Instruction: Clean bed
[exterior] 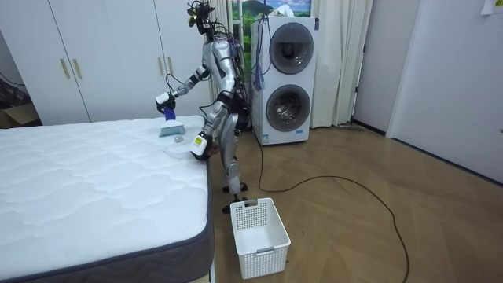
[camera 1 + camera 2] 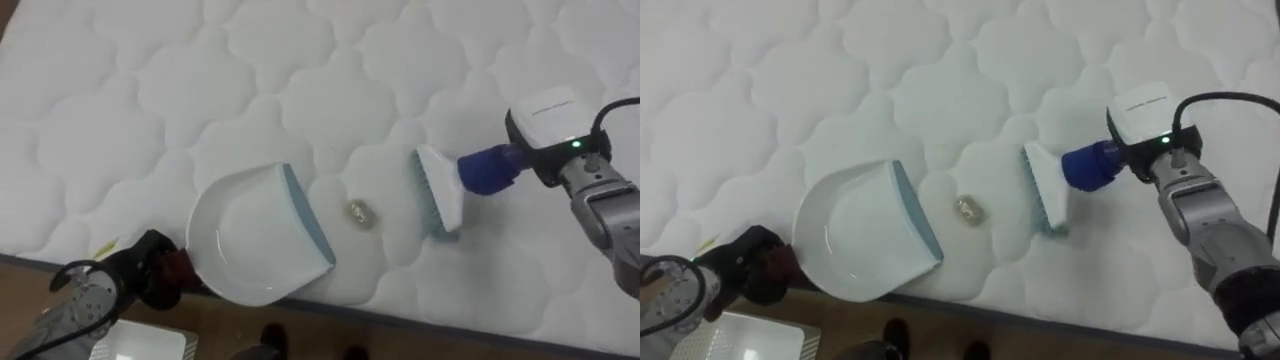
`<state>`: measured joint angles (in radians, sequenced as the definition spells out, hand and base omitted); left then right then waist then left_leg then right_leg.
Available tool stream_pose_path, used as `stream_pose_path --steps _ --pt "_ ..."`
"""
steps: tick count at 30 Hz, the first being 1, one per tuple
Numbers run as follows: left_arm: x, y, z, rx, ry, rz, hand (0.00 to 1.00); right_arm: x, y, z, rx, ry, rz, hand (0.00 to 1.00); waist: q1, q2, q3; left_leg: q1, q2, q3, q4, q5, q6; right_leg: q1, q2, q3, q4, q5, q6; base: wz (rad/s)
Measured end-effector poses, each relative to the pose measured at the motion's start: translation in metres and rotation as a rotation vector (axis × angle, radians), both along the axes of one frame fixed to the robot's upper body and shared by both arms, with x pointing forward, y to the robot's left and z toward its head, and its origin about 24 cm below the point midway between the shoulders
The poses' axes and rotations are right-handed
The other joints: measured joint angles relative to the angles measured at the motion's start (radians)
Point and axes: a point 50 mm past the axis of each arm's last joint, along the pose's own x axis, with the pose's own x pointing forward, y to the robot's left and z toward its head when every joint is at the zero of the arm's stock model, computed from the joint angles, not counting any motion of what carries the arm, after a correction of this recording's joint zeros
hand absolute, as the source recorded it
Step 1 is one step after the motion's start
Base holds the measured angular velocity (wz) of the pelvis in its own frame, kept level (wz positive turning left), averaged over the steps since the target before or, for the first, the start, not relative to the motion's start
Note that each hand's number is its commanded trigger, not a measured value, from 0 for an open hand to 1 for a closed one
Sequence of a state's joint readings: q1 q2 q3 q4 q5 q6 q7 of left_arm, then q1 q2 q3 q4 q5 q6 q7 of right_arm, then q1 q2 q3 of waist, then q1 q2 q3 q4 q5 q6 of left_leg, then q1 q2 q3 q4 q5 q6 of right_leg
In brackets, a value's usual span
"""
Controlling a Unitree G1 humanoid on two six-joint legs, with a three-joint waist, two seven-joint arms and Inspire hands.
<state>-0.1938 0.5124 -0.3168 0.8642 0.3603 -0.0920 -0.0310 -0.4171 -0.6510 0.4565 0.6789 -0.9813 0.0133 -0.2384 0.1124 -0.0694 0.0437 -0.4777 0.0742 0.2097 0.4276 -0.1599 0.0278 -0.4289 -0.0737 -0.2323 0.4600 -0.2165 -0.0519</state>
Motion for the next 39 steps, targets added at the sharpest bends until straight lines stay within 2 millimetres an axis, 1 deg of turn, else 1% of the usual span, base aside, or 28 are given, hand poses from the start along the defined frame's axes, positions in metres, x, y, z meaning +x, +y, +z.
stream_pose_path --steps 4,6,8,10,12,16,19,22,24,27,30,33,39 --pt "0.000 0.001 0.000 0.002 0.004 0.000 1.00 -0.006 0.005 -0.008 0.072 0.048 -0.015 1.00 -0.008 0.007 -0.0044 0.002 0.001 0.000 -0.005 0.003 -0.004 -0.001 0.000 -0.006 -0.001 -0.003 -0.005 -0.02" --pt "-0.003 0.003 -0.003 0.006 0.019 0.011 1.00 -0.007 0.014 -0.011 0.127 0.074 -0.010 1.00 -0.024 0.013 -0.0079 0.003 0.001 -0.001 -0.004 0.003 -0.005 0.002 0.001 -0.006 -0.004 -0.003 -0.005 0.00" --pt "-0.003 0.004 -0.003 0.007 0.022 0.014 1.00 -0.007 0.019 -0.013 0.159 0.092 -0.008 1.00 -0.029 0.017 -0.0096 0.003 0.001 0.001 -0.004 0.003 -0.005 0.002 0.001 -0.004 -0.005 -0.003 -0.005 -0.03" --pt "-0.003 0.004 -0.003 0.008 0.021 0.014 1.00 -0.008 0.026 -0.014 0.181 0.106 0.005 1.00 -0.028 0.017 -0.0097 0.002 0.001 0.007 -0.005 0.003 -0.005 -0.004 0.001 0.003 -0.005 -0.003 -0.005 -0.09" --pt "-0.003 0.004 -0.003 0.010 0.021 0.014 1.00 -0.009 0.038 -0.015 0.207 0.123 0.037 1.00 -0.027 0.017 -0.0096 0.002 0.001 0.010 -0.007 0.003 -0.005 -0.010 0.001 0.005 -0.007 -0.003 -0.005 -0.07" --pt "-0.003 0.004 -0.003 0.009 0.017 0.012 1.00 -0.013 0.049 -0.015 0.221 0.142 0.076 1.00 -0.023 0.022 -0.0079 -0.002 0.003 0.011 -0.007 0.003 -0.005 -0.013 0.001 -0.001 -0.009 -0.003 -0.005 0.00" --pt "-0.003 0.004 -0.002 0.009 0.015 0.012 1.00 -0.013 0.057 -0.010 0.231 0.143 0.110 1.00 -0.022 0.027 -0.0090 -0.013 0.005 0.016 -0.006 0.003 -0.005 -0.028 0.002 0.000 -0.009 -0.002 -0.007 -0.05" --pt "-0.004 0.005 -0.003 0.005 0.018 0.008 1.00 -0.015 0.065 -0.008 0.242 0.162 0.149 1.00 -0.011 0.031 -0.0102 -0.014 0.008 0.028 -0.006 0.003 -0.005 -0.032 0.002 0.003 -0.008 -0.002 -0.008 -0.09" --pt "-0.004 0.004 -0.004 0.003 0.021 0.006 1.00 -0.019 0.075 -0.010 0.259 0.194 0.202 1.00 -0.002 0.034 -0.0100 -0.009 0.008 0.032 -0.015 0.003 -0.006 -0.032 0.001 0.002 -0.007 -0.001 -0.008 -0.05" --pt "-0.005 0.004 -0.005 -0.001 0.025 0.006 1.00 -0.022 0.091 -0.014 0.316 0.238 0.258 1.00 0.001 0.037 -0.0095 -0.007 0.007 0.033 -0.023 0.003 -0.006 -0.032 0.000 0.000 -0.008 -0.001 -0.008 0.00" --pt "-0.005 0.002 -0.006 -0.007 0.027 0.005 1.00 -0.025 0.102 -0.016 0.380 0.284 0.287 1.00 0.003 0.040 -0.0094 -0.008 0.004 0.031 -0.027 0.003 -0.006 -0.033 -0.003 -0.006 -0.008 -0.001 -0.008 0.00" --pt "-0.007 0.002 -0.010 -0.012 0.040 0.010 1.00 -0.026 0.107 -0.015 0.433 0.309 0.310 1.00 0.002 0.040 -0.0093 -0.008 0.001 0.030 -0.029 0.003 -0.006 -0.033 -0.009 -0.017 -0.008 -0.001 -0.008 0.00" --pt "-0.009 0.003 -0.011 -0.013 0.047 0.013 1.00 -0.027 0.110 -0.015 0.511 0.348 0.312 1.00 0.002 0.042 -0.0083 -0.009 0.000 0.029 -0.028 0.003 -0.006 -0.033 -0.010 -0.018 -0.006 -0.001 -0.008 0.00"
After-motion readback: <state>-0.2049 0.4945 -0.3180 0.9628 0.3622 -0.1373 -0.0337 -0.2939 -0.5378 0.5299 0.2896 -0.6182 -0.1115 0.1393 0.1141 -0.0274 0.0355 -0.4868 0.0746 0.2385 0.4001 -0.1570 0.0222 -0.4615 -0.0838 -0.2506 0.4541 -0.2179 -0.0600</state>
